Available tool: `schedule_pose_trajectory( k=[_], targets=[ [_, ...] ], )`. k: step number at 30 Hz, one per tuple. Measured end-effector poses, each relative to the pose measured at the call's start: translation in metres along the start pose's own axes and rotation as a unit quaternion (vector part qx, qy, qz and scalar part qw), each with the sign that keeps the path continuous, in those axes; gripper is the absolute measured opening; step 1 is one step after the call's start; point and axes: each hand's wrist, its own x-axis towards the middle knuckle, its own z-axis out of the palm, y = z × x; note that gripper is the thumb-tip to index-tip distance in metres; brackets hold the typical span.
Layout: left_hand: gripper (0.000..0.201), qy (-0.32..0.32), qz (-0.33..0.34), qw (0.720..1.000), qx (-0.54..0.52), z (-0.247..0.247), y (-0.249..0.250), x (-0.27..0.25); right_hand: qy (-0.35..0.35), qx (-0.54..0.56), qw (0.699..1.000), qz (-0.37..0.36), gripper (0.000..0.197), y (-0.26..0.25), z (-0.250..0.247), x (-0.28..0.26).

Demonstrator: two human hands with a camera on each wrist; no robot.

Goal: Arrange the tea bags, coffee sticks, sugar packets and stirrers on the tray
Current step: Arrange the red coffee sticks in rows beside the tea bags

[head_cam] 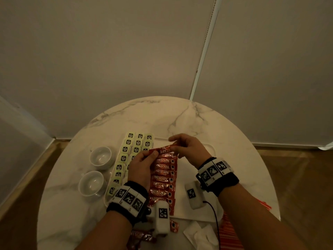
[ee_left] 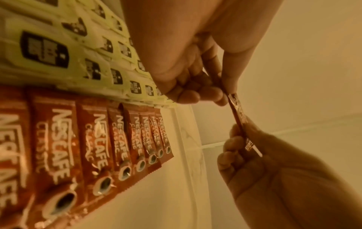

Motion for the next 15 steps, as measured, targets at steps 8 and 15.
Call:
schedule_pose_trajectory(
  k=[8,15],
  targets=[
    [0.023,-0.038,-0.080,0.995,0.056,0.010,-0.007,0.004,0.051,0.172,0.984,0.012,0.030,0.009,0.018,0.006],
    [0.016,-0.042,-0.063,0.984,0.159,0.012,-0.013,0.015,0.011,0.019,1.000,0.016,0.018,0.007,0.020,0.025]
  ],
)
